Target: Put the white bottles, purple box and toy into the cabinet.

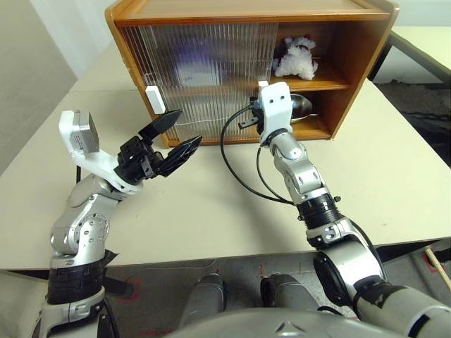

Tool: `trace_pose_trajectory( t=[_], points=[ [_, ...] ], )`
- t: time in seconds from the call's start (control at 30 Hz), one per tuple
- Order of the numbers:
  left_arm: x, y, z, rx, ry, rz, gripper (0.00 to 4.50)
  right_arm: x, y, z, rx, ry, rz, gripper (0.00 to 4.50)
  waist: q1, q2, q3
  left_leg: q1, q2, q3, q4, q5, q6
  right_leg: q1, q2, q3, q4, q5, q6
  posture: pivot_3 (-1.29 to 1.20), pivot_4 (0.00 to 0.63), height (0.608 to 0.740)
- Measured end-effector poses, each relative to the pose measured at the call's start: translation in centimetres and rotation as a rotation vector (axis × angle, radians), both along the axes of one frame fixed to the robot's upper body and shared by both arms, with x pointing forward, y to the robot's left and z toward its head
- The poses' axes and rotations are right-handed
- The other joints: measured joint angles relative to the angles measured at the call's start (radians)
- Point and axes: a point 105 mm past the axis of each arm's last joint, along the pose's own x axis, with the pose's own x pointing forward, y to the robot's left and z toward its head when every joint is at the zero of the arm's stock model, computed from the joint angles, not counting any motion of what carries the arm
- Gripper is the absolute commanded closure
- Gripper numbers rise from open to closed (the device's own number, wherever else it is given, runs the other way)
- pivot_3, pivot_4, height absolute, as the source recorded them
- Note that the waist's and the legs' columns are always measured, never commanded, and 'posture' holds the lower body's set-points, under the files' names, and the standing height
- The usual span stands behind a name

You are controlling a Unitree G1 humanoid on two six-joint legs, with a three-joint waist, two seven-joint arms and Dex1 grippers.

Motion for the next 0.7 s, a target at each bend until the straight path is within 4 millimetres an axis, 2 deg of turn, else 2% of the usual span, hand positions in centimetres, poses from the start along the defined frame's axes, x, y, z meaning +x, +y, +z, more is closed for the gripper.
trace_pose_trajectory(
  t=[0.13,0.2,0.33,0.47,0.7],
  points=[
    [0.0,0.0,-0.1,0.000,0.004,0.001,0.00,0.2,-1.5,0.5,0.014,0.007,-0.110,4.47,0.006,0.000,0.000,0.000,0.000,0.000,0.000,-0.001,-0.003,0.000,0.000,0.000,0.000,0.003,0.000,0.03,0.049,0.740],
    [0.0,0.0,-0.1,0.000,0.005,0.001,0.00,0.3,-2.9,0.9,0.035,0.011,-0.192,4.47,0.007,0.000,0.000,0.000,0.000,0.000,0.000,-0.002,-0.006,0.000,0.000,0.000,0.000,0.004,0.000,0.03,0.050,0.740],
    [0.0,0.0,-0.1,0.000,0.004,0.000,0.00,0.2,-4.9,1.6,0.073,0.004,-0.291,4.47,0.006,0.000,0.000,0.000,0.000,0.000,0.000,-0.004,-0.010,0.000,0.000,0.000,0.000,0.002,0.007,0.02,0.054,0.740],
    [-0.1,0.0,-0.1,0.000,0.003,-0.002,0.00,0.1,-7.6,1.6,0.118,0.018,-0.404,4.47,0.006,0.000,0.000,0.000,0.000,0.000,0.000,-0.004,-0.010,0.000,0.000,0.000,0.000,0.002,0.008,0.00,0.061,0.740],
    [0.0,-0.3,0.2,-0.002,-0.010,-0.017,0.00,0.1,-11.0,1.3,0.101,0.025,-0.584,4.47,0.003,0.000,0.000,0.000,0.000,0.000,0.000,-0.003,-0.009,-0.001,0.000,0.001,0.000,0.002,0.008,-0.01,0.062,0.740]
  ],
)
